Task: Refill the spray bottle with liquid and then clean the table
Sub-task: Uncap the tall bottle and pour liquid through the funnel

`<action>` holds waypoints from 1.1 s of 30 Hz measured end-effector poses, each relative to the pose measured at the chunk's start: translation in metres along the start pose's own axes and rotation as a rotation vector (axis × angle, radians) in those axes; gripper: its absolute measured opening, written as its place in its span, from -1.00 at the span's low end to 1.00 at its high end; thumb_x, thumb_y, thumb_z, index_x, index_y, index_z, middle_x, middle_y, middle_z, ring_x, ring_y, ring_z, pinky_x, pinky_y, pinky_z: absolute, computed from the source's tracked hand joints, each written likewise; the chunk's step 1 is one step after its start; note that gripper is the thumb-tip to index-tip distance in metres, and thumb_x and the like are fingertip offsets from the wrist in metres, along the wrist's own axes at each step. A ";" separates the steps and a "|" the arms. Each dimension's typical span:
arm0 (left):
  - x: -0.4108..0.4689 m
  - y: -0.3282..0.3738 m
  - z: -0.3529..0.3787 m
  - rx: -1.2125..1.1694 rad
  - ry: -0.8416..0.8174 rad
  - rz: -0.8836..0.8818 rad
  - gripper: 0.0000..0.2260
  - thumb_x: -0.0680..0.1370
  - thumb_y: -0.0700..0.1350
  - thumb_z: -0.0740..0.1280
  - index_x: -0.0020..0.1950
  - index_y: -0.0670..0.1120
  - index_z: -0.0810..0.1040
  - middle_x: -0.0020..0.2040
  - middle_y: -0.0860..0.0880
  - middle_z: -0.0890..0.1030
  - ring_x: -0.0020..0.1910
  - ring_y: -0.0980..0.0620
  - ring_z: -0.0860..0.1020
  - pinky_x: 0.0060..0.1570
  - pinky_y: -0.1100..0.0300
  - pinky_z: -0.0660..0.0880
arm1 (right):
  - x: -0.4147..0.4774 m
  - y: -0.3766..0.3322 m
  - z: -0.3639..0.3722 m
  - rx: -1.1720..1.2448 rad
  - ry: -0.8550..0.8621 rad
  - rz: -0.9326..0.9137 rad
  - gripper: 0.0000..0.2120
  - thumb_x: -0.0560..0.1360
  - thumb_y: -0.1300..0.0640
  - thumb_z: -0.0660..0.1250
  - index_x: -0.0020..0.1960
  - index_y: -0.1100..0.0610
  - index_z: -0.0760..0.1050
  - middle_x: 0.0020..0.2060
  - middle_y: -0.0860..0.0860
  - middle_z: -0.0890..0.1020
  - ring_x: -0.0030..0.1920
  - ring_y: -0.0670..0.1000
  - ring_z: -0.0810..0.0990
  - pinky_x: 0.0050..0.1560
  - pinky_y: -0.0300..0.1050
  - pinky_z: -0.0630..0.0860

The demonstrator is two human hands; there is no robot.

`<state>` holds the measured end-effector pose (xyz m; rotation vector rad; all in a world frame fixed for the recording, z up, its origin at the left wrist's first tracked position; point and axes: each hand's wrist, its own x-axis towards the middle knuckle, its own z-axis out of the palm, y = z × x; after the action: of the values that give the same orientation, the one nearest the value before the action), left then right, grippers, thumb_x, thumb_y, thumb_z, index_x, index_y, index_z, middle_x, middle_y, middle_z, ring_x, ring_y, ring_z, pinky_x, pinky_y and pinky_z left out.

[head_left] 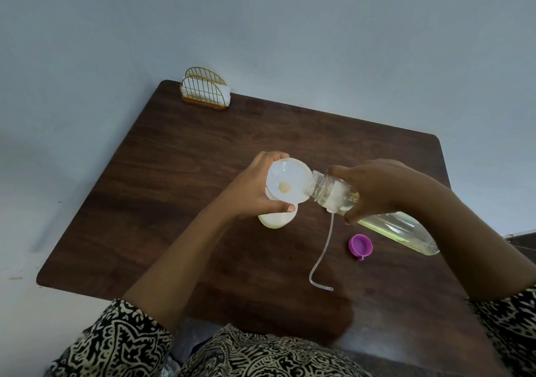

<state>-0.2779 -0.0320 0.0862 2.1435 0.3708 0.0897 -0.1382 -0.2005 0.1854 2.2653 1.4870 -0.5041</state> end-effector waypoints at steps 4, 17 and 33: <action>0.000 0.000 0.000 -0.004 -0.002 0.004 -0.20 0.30 -0.02 0.58 0.42 0.05 0.22 0.34 0.06 0.31 0.27 0.06 0.36 0.14 0.05 0.51 | 0.001 0.000 0.000 0.001 -0.004 -0.007 -0.28 0.32 -0.18 0.46 0.37 -0.11 0.21 0.01 -0.12 0.57 -0.20 -0.11 0.41 -0.33 -0.26 0.26; 0.003 -0.005 0.002 0.006 -0.004 -0.002 -0.19 0.28 0.02 0.58 0.40 0.09 0.22 0.32 0.09 0.31 0.26 0.08 0.36 0.16 0.04 0.52 | 0.003 0.001 -0.001 0.000 -0.020 -0.015 -0.26 0.32 -0.19 0.45 0.38 -0.11 0.19 0.02 -0.11 0.58 -0.18 -0.09 0.42 -0.24 -0.20 0.34; 0.002 -0.004 0.001 0.001 -0.004 0.008 -0.20 0.29 -0.01 0.59 0.41 0.06 0.23 0.33 0.08 0.31 0.26 0.06 0.37 0.13 0.05 0.51 | 0.005 0.002 -0.002 0.001 -0.032 -0.024 -0.27 0.31 -0.18 0.46 0.37 -0.11 0.19 0.02 -0.09 0.60 -0.13 -0.06 0.48 -0.23 -0.19 0.35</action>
<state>-0.2771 -0.0302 0.0825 2.1457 0.3599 0.0905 -0.1342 -0.1965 0.1846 2.2329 1.5001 -0.5454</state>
